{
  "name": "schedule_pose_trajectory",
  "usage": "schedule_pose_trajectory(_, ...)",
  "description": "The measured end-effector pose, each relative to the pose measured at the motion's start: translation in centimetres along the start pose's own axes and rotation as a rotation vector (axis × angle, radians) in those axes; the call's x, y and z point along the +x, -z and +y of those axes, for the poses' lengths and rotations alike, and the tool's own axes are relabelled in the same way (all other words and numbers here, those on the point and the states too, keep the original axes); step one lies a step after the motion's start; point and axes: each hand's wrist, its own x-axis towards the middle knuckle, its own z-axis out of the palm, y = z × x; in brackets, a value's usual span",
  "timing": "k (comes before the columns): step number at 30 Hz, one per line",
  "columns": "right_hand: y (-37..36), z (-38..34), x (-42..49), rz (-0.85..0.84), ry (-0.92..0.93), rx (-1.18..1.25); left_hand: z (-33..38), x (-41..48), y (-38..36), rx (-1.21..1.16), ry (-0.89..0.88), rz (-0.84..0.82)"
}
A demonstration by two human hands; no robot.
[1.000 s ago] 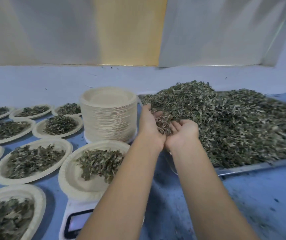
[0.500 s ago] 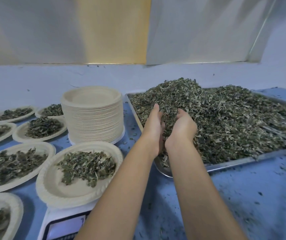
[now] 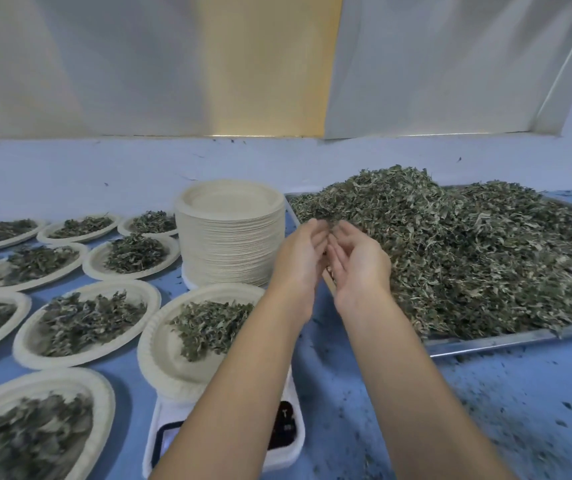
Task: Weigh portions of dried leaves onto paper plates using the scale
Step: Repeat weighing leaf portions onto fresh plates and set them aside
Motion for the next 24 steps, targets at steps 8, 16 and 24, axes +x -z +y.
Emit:
schedule_pose_trajectory(8, -2.2, 3.2, -2.8, -0.3, 0.005, -0.076, 4.2, -3.2, 6.2, -0.028, -0.129, 0.083)
schedule_pose_trajectory(16, -1.0, 5.0, -2.9, -0.316, 0.227, -0.621, 5.5, -4.9, 12.3, 0.224, -0.261, 0.368)
schedule_pose_trajectory(24, 0.9, 6.3, -2.2, -0.256, 0.233, -0.819, 4.1, -3.6, 16.1, 0.375, -0.188, 0.502)
